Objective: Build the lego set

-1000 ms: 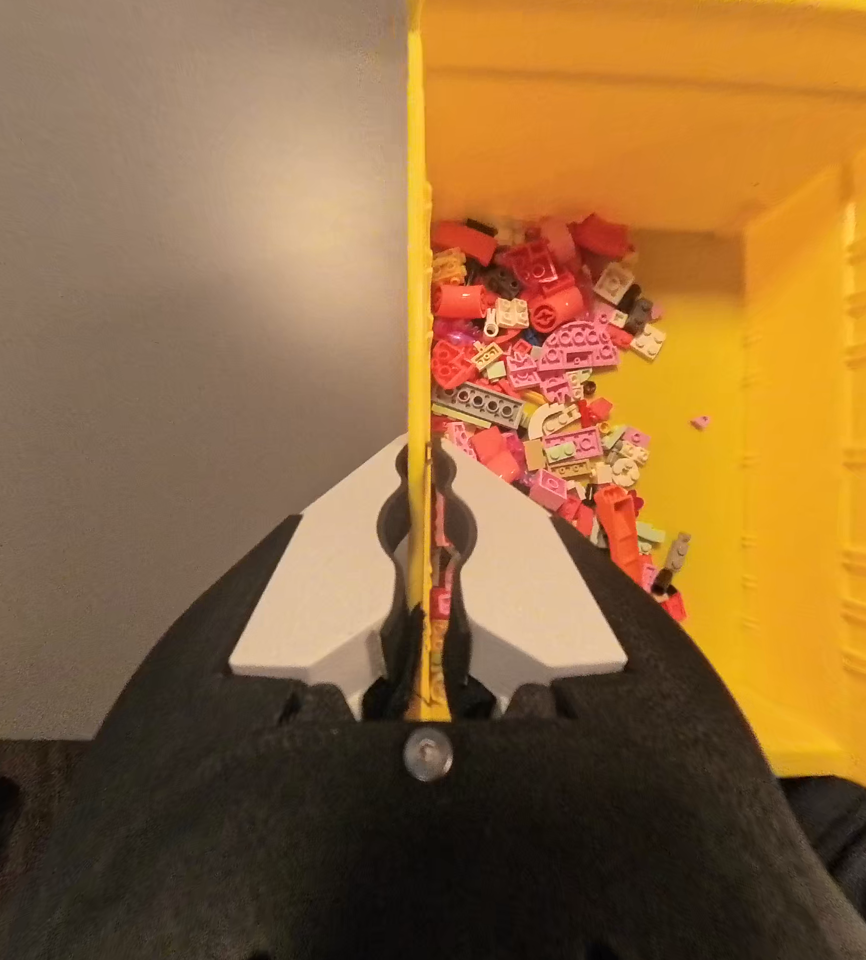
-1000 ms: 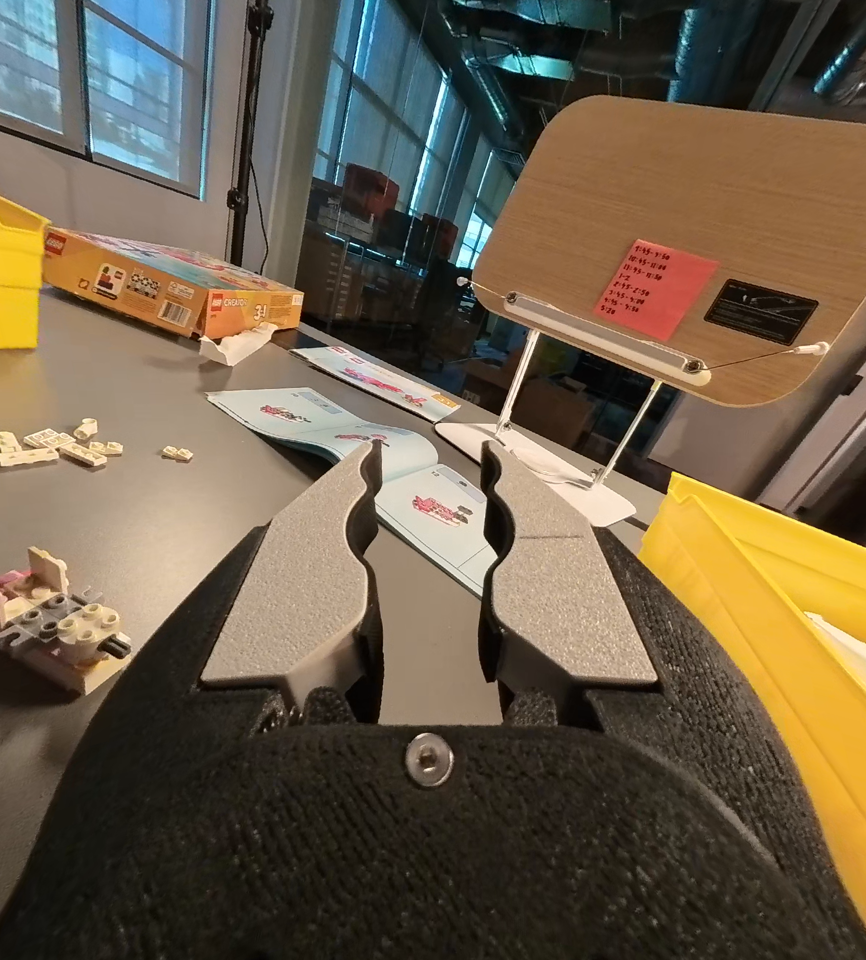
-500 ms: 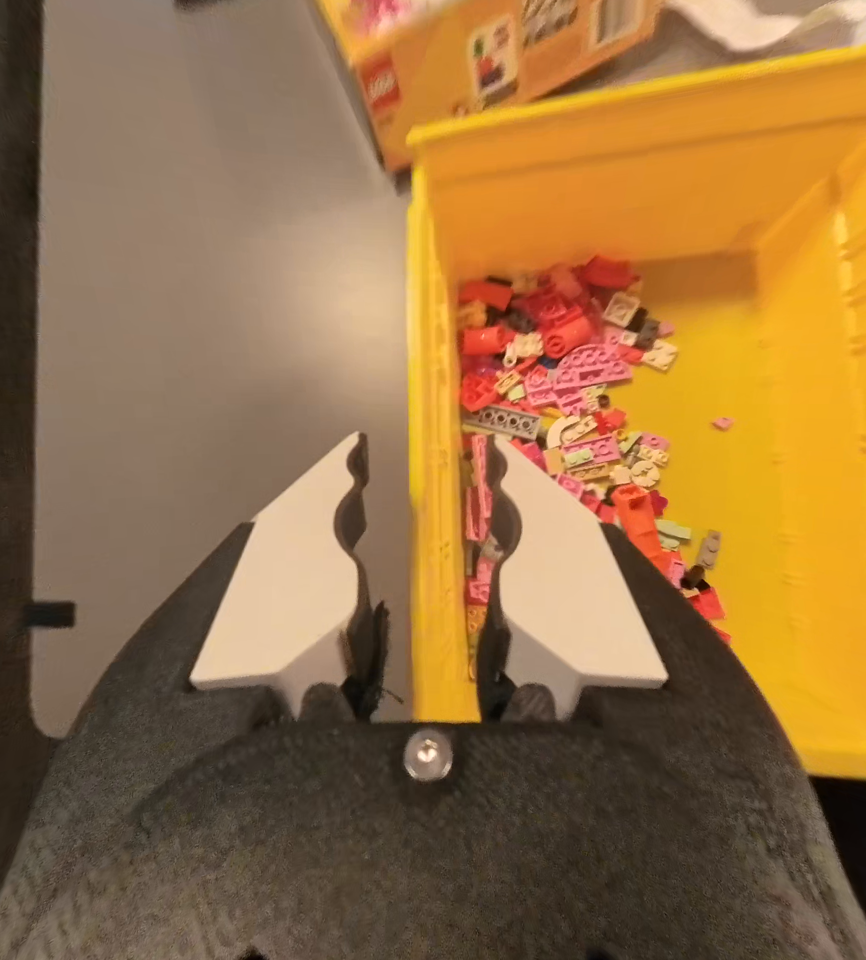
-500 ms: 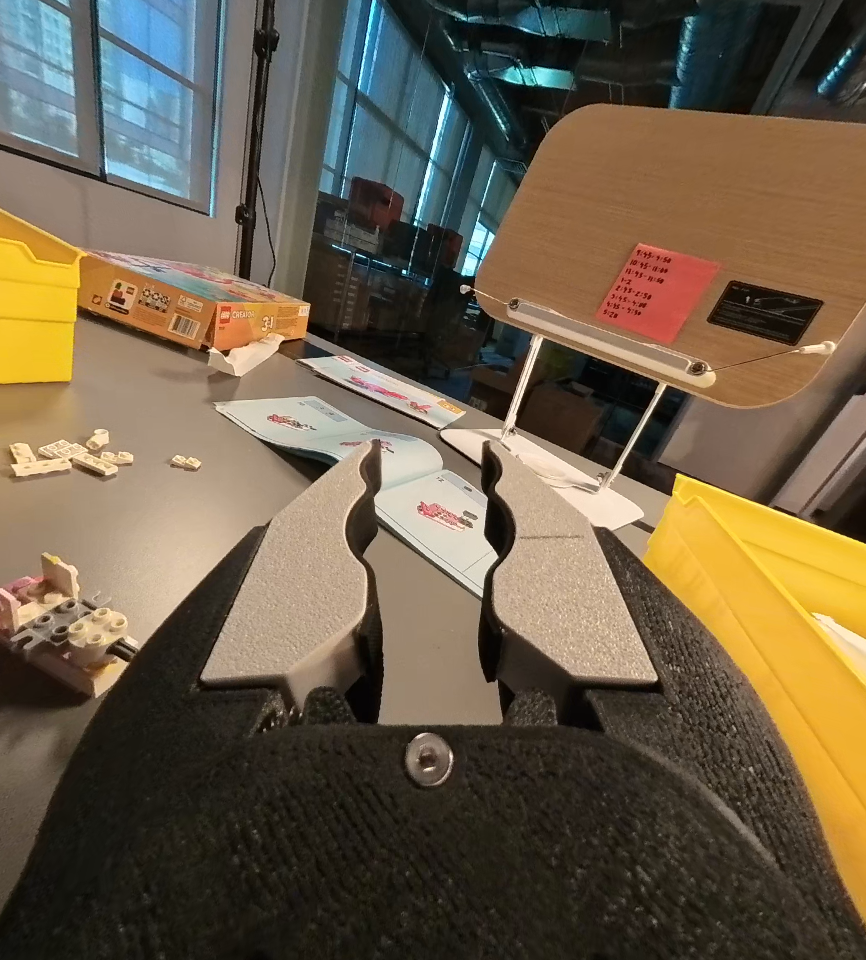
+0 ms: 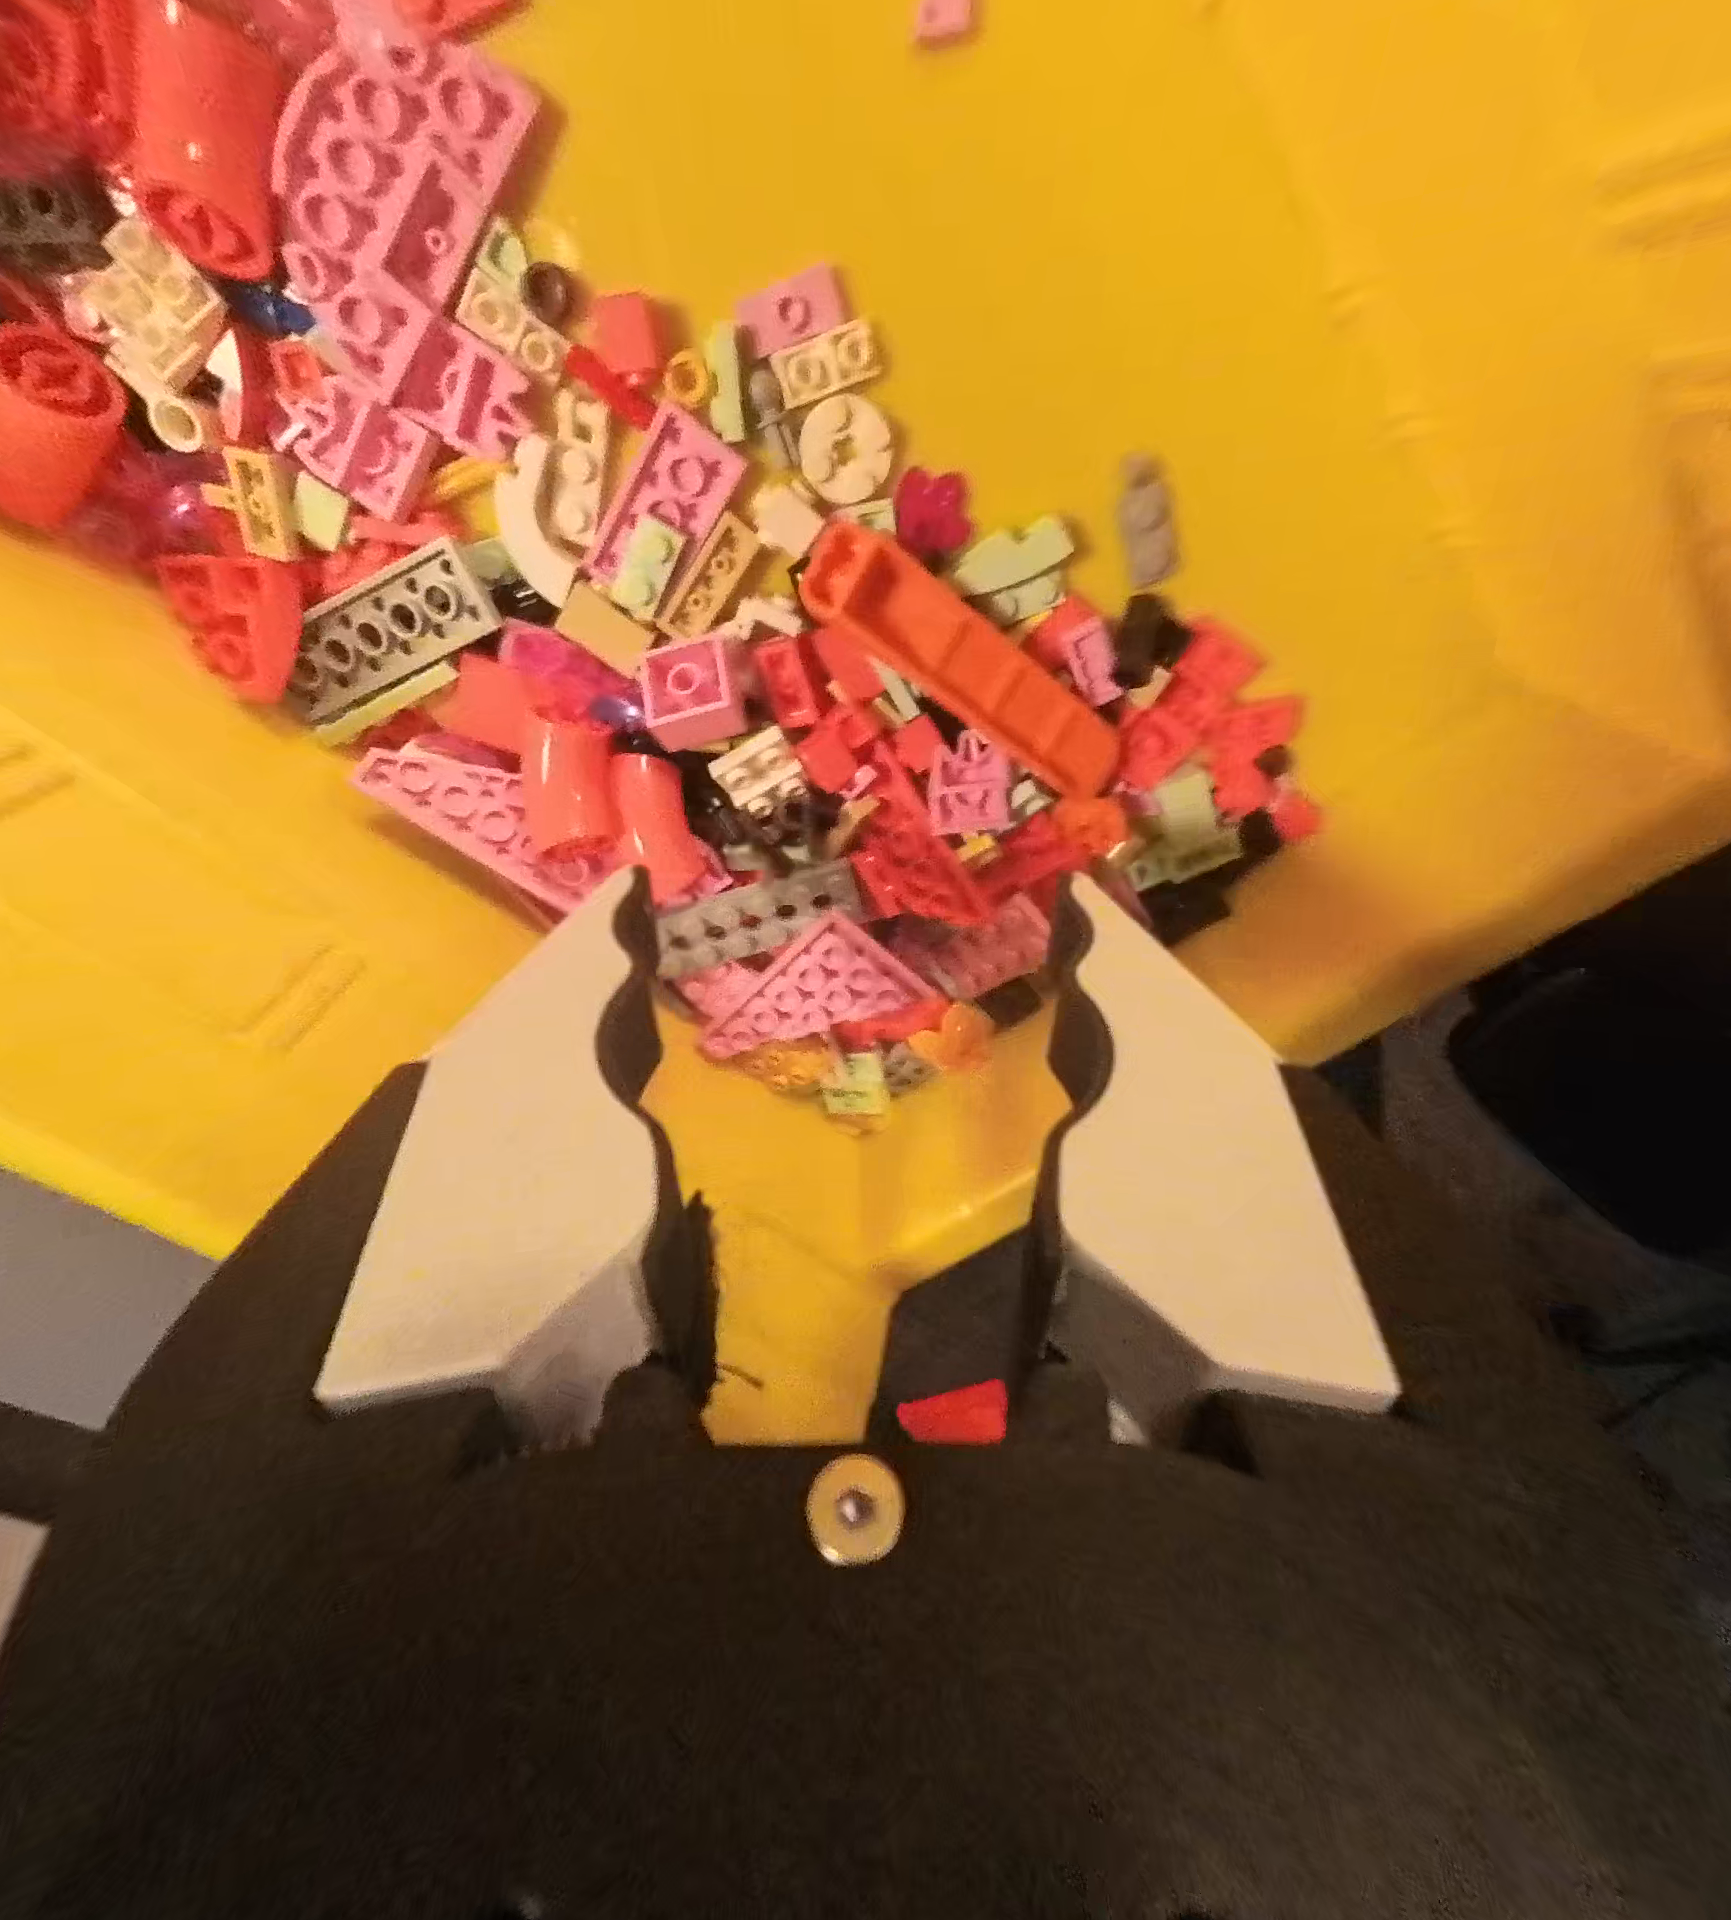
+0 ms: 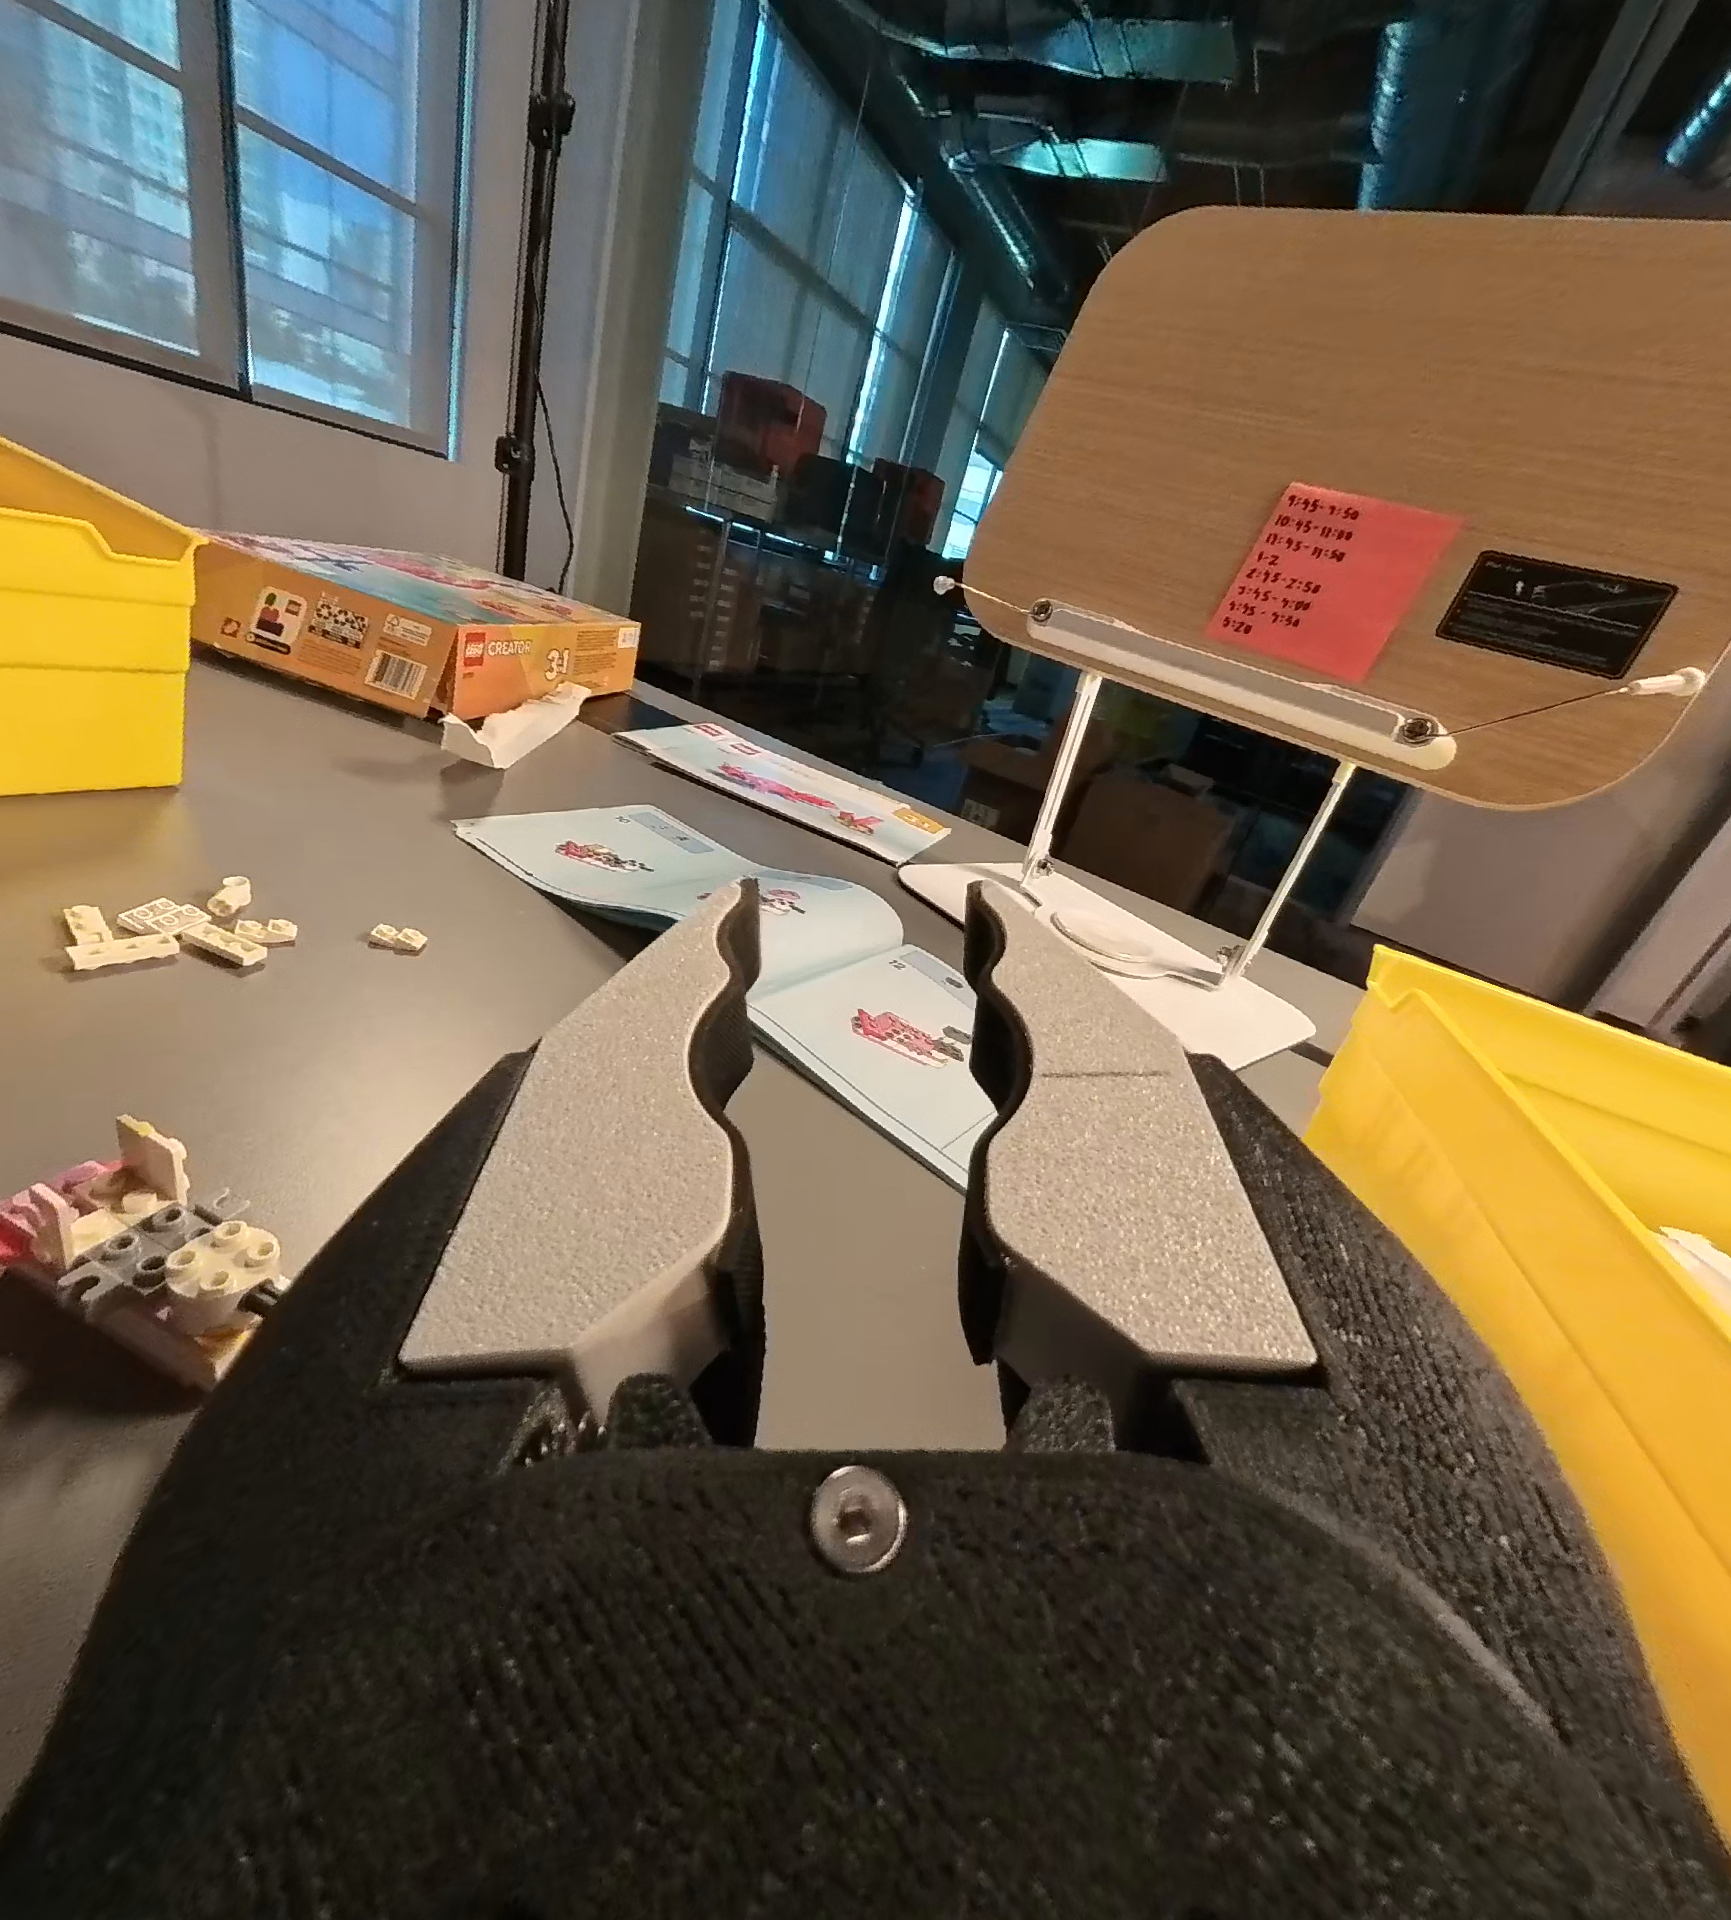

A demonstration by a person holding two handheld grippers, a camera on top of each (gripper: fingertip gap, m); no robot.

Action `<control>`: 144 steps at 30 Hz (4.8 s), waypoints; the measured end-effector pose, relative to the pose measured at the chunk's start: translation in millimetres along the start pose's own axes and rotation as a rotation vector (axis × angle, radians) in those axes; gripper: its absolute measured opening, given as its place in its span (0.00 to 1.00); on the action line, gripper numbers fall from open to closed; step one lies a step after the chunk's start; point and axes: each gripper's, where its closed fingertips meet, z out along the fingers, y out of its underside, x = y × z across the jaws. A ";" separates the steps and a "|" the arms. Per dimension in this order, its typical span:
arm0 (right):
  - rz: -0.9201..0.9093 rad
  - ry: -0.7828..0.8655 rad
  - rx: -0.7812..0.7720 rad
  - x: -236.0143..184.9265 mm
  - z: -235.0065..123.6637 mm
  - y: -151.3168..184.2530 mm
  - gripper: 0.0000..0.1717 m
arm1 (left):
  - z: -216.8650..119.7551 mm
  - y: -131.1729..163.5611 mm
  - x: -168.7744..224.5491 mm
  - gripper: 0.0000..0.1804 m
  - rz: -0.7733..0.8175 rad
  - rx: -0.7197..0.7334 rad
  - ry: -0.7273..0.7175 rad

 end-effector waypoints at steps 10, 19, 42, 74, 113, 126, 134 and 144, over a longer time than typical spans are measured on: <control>0.015 -0.014 0.000 -1.4 0.3 0.3 0.22 | 22.1 3.2 3.7 0.30 0.148 -0.060 -0.001; 0.028 -0.020 -0.004 -1.4 0.8 1.2 0.22 | 18.4 -57.1 1.4 0.09 0.081 0.212 0.078; 0.059 -0.018 0.047 1.3 -3.4 -7.3 0.22 | 26.4 15.3 -6.7 0.15 -0.103 -0.258 0.016; 0.064 -0.053 0.056 -4.2 -3.8 -8.9 0.18 | 7.1 -43.0 -96.1 0.01 -0.305 0.051 -0.285; 0.062 -0.084 0.047 -10.3 -2.4 -7.8 0.18 | 16.3 -86.4 -4.4 0.16 0.043 0.275 0.123; 0.064 -0.105 0.055 -15.5 -2.3 -10.0 0.18 | -24.3 -86.6 -19.6 0.00 0.041 0.569 -0.041; 0.064 -0.126 0.063 -20.6 -3.4 -12.5 0.19 | 5.3 -61.3 -21.5 0.21 -0.035 0.335 -0.006; 0.061 -0.136 0.072 -23.1 -4.8 -15.3 0.18 | 21.6 -50.4 -22.4 0.10 0.064 0.158 -0.061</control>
